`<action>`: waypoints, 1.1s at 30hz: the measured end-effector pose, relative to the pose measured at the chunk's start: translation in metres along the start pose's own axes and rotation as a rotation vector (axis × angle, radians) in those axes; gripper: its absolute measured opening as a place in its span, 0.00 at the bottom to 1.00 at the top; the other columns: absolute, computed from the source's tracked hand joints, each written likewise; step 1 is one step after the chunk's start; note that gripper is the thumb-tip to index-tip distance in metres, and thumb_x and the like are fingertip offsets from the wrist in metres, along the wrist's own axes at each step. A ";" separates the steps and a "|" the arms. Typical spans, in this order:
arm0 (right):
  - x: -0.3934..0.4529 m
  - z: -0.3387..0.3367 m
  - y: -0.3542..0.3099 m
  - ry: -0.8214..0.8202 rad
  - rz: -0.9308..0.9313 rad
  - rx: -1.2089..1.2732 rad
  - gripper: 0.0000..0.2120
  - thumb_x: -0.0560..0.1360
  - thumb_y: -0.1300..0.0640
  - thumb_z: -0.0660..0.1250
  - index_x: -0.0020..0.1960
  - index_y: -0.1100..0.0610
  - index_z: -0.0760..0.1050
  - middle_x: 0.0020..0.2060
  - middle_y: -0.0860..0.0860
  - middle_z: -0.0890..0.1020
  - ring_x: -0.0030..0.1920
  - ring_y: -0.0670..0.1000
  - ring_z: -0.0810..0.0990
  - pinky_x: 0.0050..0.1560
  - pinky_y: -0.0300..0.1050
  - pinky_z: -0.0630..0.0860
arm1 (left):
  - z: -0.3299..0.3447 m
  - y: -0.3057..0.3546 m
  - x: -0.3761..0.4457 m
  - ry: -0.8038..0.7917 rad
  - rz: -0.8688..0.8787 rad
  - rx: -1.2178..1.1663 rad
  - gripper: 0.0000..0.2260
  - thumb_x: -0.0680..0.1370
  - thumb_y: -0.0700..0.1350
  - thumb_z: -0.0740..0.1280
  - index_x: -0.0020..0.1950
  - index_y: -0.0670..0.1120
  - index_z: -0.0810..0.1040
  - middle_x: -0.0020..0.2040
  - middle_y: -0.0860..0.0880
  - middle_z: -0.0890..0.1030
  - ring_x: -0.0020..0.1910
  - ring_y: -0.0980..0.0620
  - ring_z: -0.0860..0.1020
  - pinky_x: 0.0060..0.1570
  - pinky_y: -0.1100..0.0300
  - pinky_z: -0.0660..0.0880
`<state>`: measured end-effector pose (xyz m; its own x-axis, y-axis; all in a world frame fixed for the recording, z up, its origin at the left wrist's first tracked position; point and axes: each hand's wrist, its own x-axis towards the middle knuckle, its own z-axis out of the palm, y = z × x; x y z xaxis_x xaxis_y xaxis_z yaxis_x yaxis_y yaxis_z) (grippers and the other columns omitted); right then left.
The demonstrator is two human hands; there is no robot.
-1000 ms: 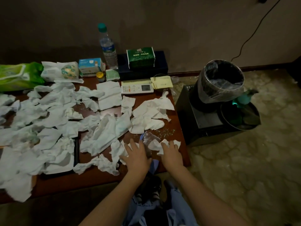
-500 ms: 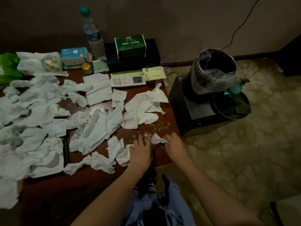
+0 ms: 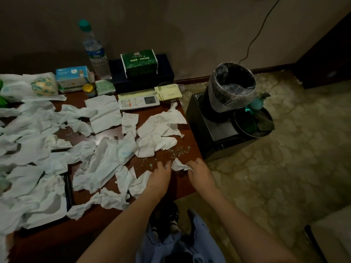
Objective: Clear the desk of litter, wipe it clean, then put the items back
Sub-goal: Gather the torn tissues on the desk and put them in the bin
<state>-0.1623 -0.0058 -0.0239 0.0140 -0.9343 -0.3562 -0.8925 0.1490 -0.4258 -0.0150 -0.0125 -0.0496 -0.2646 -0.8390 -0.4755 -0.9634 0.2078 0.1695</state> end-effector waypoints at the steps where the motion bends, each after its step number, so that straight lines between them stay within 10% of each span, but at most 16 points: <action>1: -0.001 -0.002 -0.001 0.008 0.008 0.005 0.14 0.78 0.65 0.59 0.61 0.61 0.76 0.53 0.60 0.74 0.53 0.57 0.74 0.51 0.46 0.70 | -0.004 -0.002 0.001 -0.030 -0.006 -0.040 0.29 0.78 0.34 0.60 0.75 0.45 0.52 0.65 0.40 0.65 0.55 0.46 0.77 0.52 0.57 0.74; 10: -0.016 -0.024 -0.004 0.132 0.028 0.079 0.13 0.80 0.58 0.61 0.60 0.61 0.78 0.49 0.55 0.74 0.49 0.52 0.74 0.45 0.37 0.65 | -0.049 -0.018 0.010 0.032 0.055 -0.238 0.04 0.79 0.38 0.60 0.50 0.42 0.73 0.56 0.42 0.74 0.52 0.43 0.76 0.49 0.56 0.71; 25: 0.072 -0.140 0.047 0.371 0.092 0.289 0.07 0.79 0.56 0.63 0.46 0.60 0.73 0.39 0.53 0.74 0.38 0.52 0.74 0.36 0.44 0.67 | -0.222 0.083 0.070 0.569 0.167 -0.485 0.06 0.75 0.33 0.61 0.43 0.44 0.70 0.44 0.48 0.69 0.43 0.50 0.70 0.40 0.61 0.63; 33: 0.180 -0.243 0.145 0.400 0.089 0.319 0.08 0.76 0.65 0.64 0.41 0.56 0.68 0.36 0.49 0.70 0.39 0.50 0.70 0.34 0.42 0.62 | -0.268 0.193 0.211 0.579 0.208 -0.654 0.08 0.74 0.31 0.63 0.40 0.44 0.73 0.41 0.52 0.69 0.40 0.54 0.68 0.36 0.68 0.64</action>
<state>-0.3984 -0.2311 0.0521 -0.2846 -0.9550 -0.0837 -0.6994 0.2666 -0.6631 -0.2453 -0.2841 0.1148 -0.1972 -0.9753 0.0993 -0.6342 0.2042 0.7457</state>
